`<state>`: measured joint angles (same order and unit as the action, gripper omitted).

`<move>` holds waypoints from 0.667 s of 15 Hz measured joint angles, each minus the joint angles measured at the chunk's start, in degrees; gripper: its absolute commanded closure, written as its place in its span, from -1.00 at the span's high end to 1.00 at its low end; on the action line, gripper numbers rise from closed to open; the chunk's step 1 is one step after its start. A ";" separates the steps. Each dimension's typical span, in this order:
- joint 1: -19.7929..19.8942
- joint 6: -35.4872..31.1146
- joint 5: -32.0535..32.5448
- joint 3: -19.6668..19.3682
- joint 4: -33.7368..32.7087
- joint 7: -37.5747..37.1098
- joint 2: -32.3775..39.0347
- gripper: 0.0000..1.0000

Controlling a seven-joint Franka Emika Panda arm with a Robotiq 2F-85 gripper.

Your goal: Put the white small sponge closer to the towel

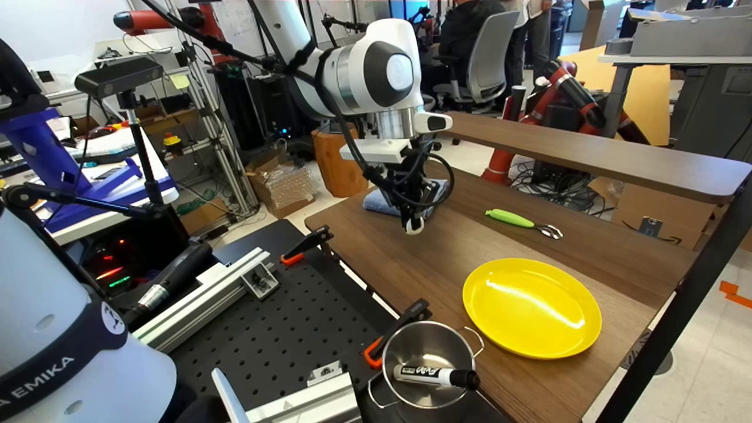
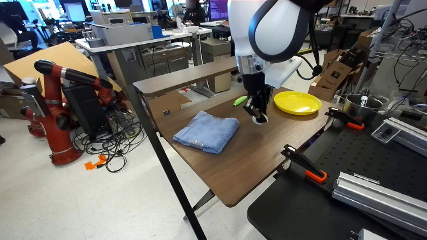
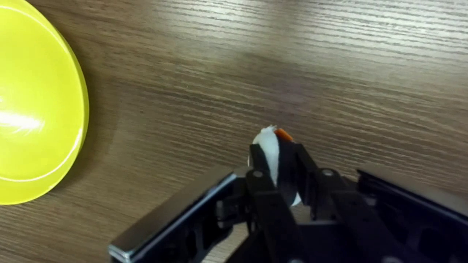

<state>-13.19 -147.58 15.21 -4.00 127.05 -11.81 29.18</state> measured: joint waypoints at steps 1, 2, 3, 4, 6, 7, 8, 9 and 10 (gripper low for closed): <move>0.00 -0.08 0.00 -0.09 -0.14 0.00 0.42 -0.89; 0.00 -0.13 0.00 -0.18 -0.38 0.00 0.86 -0.89; 0.01 -0.14 0.00 -0.29 -0.71 0.00 1.33 -0.89; 0.01 -0.14 0.00 -0.41 -1.04 0.00 1.76 -0.89; 0.02 -0.15 0.01 -0.75 -1.92 0.00 2.69 -0.89; 0.02 -0.15 0.01 -0.94 -2.43 0.00 3.21 -0.89; 0.02 -0.15 0.01 -1.11 -2.99 0.00 3.75 -0.89; 0.02 -0.15 0.01 -1.27 -3.58 0.00 4.33 -0.89; 0.02 -0.15 0.01 -1.42 -4.15 0.00 4.91 -0.05</move>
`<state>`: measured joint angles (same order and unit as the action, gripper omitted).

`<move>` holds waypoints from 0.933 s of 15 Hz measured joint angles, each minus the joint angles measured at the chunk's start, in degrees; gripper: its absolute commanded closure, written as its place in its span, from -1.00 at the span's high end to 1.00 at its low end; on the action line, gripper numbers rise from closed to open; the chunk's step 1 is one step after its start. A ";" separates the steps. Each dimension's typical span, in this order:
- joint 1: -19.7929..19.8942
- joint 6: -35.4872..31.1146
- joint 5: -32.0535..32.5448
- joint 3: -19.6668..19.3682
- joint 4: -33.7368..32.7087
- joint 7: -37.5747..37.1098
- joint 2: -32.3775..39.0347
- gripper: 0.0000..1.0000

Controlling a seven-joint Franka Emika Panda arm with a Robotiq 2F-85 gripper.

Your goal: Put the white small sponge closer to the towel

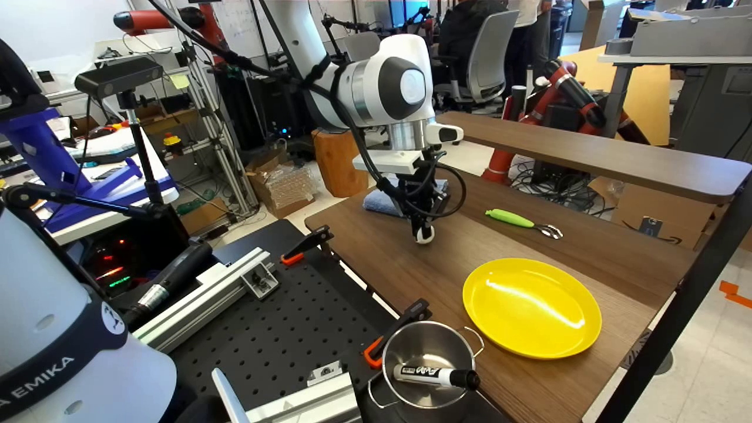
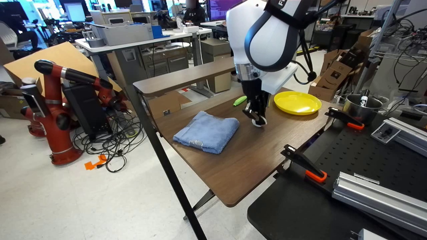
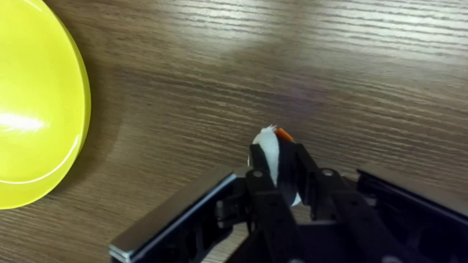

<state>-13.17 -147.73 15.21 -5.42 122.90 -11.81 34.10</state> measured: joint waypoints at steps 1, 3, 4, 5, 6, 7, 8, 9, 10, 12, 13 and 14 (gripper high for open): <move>0.00 0.00 0.00 -0.12 -0.57 0.00 0.59 -0.01; 0.00 0.00 0.00 -0.29 -1.45 0.00 1.25 0.23; 0.00 0.00 0.00 -0.34 -1.79 0.00 1.48 0.40; 0.00 0.00 0.00 -0.37 -2.07 0.00 1.74 0.53; 0.00 0.00 0.00 -0.39 -2.32 0.00 2.00 0.70; 0.00 0.00 0.00 -0.40 -2.52 0.00 2.23 0.82; 0.00 0.00 0.00 -0.41 -2.62 0.00 2.37 1.00; 0.00 0.00 0.00 -0.41 -2.63 0.00 2.39 1.00; 0.00 0.00 0.00 -0.41 -2.63 0.00 2.39 1.00; 0.00 0.01 -0.01 -0.41 -2.60 0.00 2.29 1.00; 0.00 0.01 -0.01 -0.41 -2.44 0.00 2.04 1.00; 0.00 0.05 -0.01 -0.41 -2.12 0.00 1.53 1.00</move>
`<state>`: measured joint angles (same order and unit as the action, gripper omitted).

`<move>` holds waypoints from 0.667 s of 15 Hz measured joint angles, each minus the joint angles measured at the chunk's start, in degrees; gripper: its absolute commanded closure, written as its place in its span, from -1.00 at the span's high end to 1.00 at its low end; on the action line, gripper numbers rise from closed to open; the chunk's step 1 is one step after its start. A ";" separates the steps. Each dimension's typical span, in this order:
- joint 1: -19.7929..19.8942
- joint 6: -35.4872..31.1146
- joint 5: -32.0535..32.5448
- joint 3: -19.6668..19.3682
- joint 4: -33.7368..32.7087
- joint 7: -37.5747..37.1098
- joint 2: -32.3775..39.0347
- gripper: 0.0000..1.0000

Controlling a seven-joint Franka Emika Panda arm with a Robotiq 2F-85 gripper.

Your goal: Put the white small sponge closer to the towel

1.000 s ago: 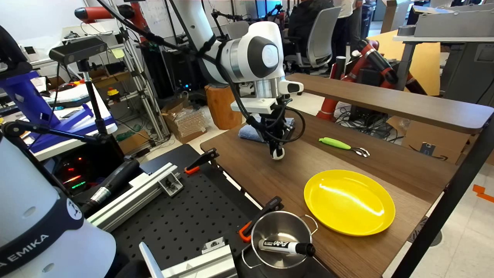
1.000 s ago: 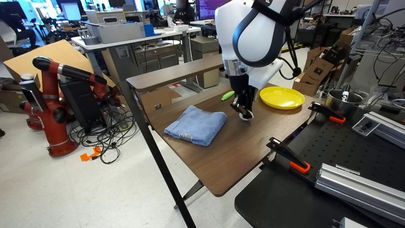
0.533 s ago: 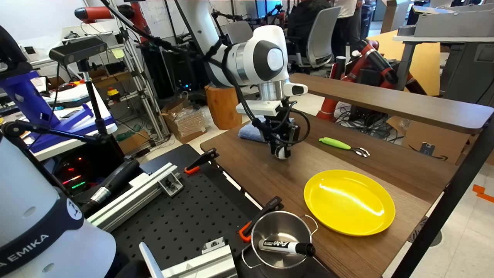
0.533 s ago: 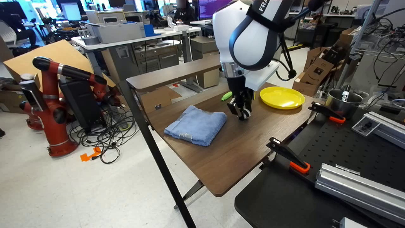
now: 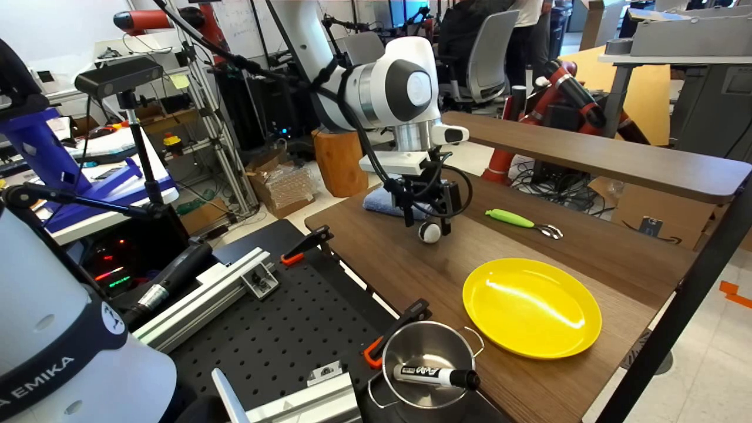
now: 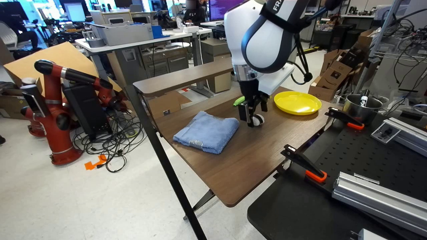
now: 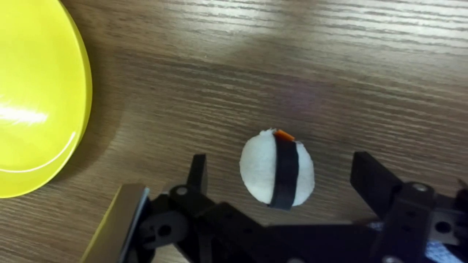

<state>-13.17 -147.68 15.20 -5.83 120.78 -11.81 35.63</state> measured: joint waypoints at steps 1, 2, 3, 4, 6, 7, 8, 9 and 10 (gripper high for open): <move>0.00 0.15 0.00 0.01 0.65 0.02 -0.96 1.00; 0.00 0.24 0.00 0.04 1.64 0.05 -2.33 1.00; 0.00 0.26 0.00 0.12 2.94 0.10 -4.16 1.00; 0.00 0.28 0.00 0.27 4.37 0.18 -6.28 1.00; 0.10 0.67 -0.04 0.75 7.50 0.61 -11.07 1.00; 0.25 1.30 -0.06 1.04 8.92 0.85 -13.22 1.00; 0.33 1.74 -0.06 1.17 9.93 1.02 -14.57 1.00; 0.41 1.77 -0.06 1.22 10.47 1.10 -15.04 1.00; 0.49 1.76 -0.06 1.25 10.65 1.13 -15.01 1.00</move>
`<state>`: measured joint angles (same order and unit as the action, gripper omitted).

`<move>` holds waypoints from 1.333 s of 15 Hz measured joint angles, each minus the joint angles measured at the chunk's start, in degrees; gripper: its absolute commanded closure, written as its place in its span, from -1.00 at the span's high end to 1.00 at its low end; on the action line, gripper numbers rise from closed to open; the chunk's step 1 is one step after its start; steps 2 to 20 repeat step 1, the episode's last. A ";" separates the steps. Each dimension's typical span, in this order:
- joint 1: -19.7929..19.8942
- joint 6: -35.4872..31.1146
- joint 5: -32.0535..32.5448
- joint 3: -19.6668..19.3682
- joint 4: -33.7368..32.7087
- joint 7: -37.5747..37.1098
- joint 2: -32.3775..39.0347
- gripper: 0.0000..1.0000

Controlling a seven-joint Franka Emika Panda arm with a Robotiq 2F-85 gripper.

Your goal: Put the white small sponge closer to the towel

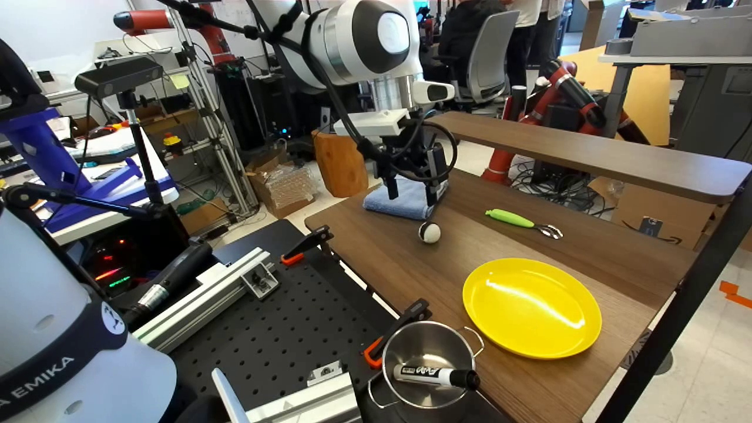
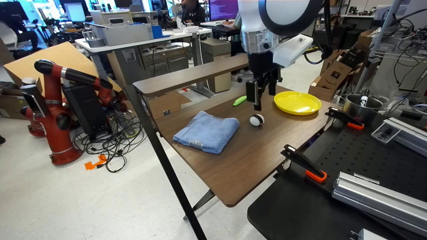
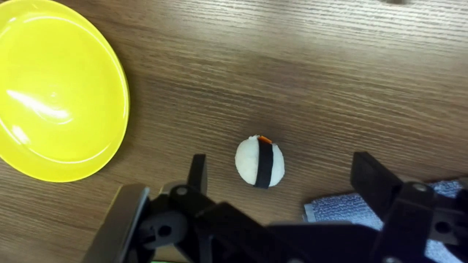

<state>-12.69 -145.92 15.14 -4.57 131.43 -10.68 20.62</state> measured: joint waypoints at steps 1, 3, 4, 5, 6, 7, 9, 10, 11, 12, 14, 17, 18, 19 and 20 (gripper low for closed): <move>0.03 0.00 0.00 0.01 0.08 0.01 0.07 1.00; 0.03 0.00 0.00 0.01 0.08 0.01 0.07 1.00; 0.03 0.00 0.00 0.01 0.08 0.01 0.07 1.00; 0.03 0.00 0.00 0.01 0.08 0.01 0.07 1.00; 0.03 0.00 0.00 0.01 0.08 0.01 0.07 1.00; 0.03 0.00 0.00 0.01 0.08 0.01 0.07 1.00; 0.03 0.00 0.00 0.01 0.08 0.01 0.07 1.00; 0.03 0.00 0.00 0.01 0.08 0.01 0.07 1.00; 0.03 0.00 0.00 0.01 0.08 0.01 0.07 1.00; 0.03 0.00 0.00 0.01 0.08 0.01 0.07 1.00; 0.03 0.00 0.00 0.01 0.08 0.01 0.07 1.00; 0.03 0.00 0.00 0.01 0.08 0.01 0.07 1.00; 0.03 0.00 0.00 0.01 0.08 0.01 0.07 1.00; 0.03 0.00 0.00 0.01 0.08 0.01 0.07 1.00; 0.03 0.00 0.00 0.01 0.08 0.01 0.07 1.00</move>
